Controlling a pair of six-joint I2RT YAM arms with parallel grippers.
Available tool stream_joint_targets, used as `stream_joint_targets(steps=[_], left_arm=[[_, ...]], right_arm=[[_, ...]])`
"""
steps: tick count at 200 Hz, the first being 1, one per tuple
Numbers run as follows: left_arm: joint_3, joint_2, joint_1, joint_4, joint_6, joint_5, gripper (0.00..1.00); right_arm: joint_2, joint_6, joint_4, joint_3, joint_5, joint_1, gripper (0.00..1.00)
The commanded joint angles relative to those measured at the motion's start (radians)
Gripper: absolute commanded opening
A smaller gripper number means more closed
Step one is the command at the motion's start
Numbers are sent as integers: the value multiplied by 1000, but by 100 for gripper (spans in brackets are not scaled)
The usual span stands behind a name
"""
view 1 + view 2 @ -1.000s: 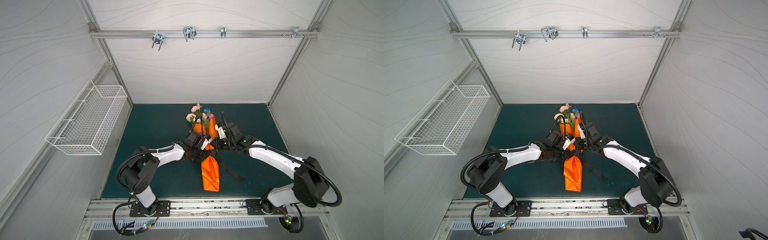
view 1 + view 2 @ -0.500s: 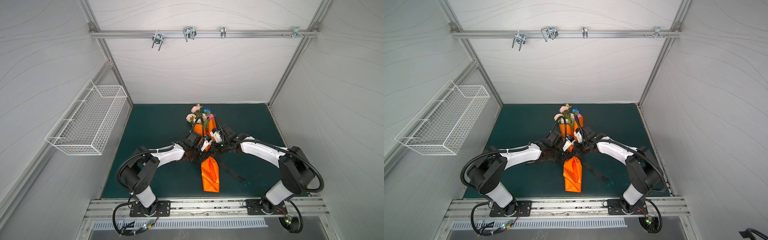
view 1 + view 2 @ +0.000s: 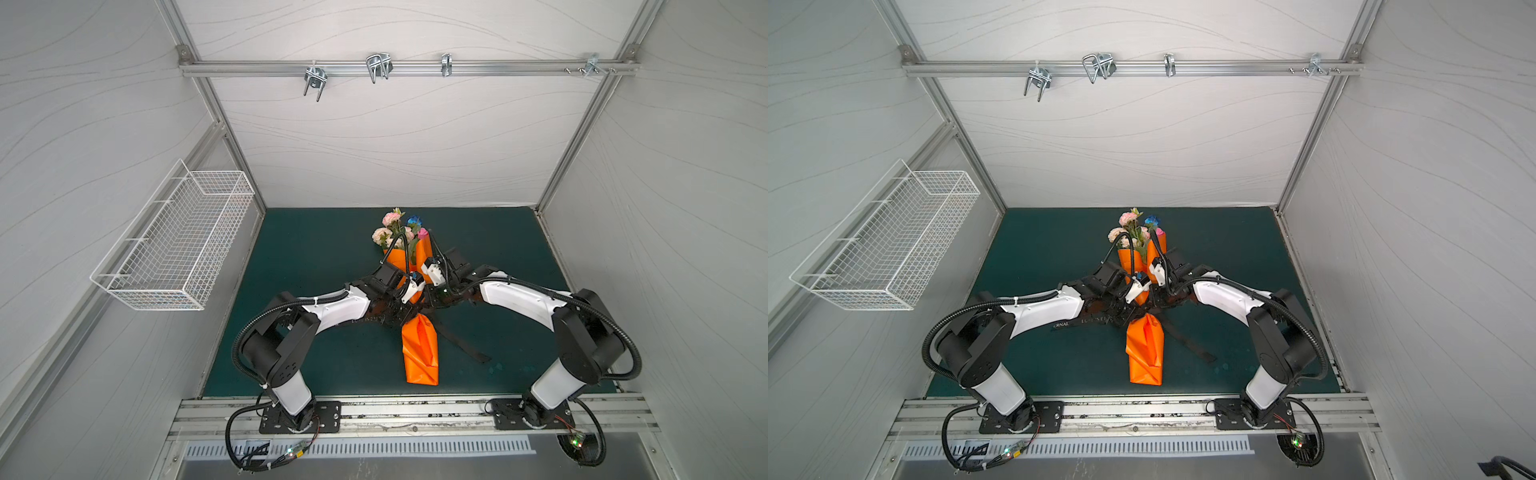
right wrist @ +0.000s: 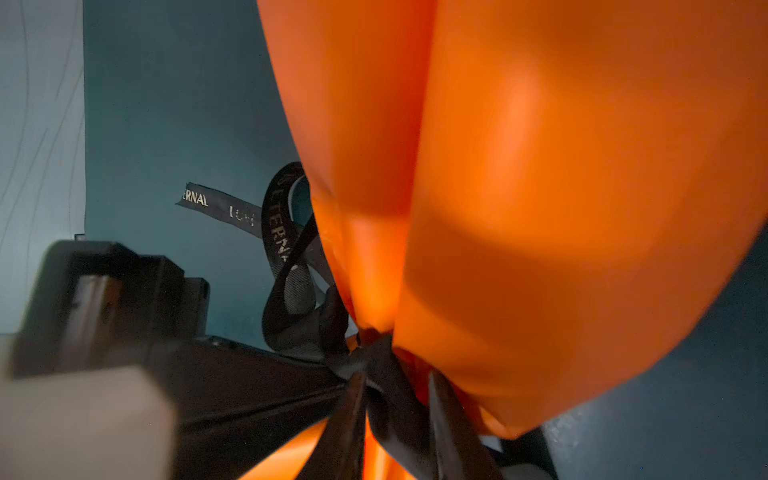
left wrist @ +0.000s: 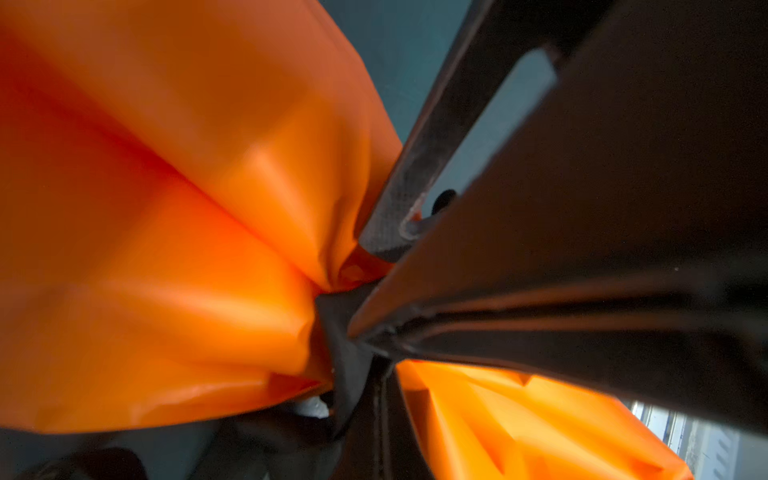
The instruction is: Tie the bouquet of fake flowers
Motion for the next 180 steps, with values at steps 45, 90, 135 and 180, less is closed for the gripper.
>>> stream_joint_targets(steps=[45,90,135,180], left_arm=[[30,25,-7,-20,9,-1,0],[26,22,-7,-14,4,-2,0],[25,23,-6,-12,2,-1,0],[17,22,-7,-15,2,2,0]], right_arm=[[27,-22,52,7,-57,4,31],[57,-26,60,-1,-35,12,34],[67,-20,87,1,-13,30,25],[28,18,149,-7,23,28,10]])
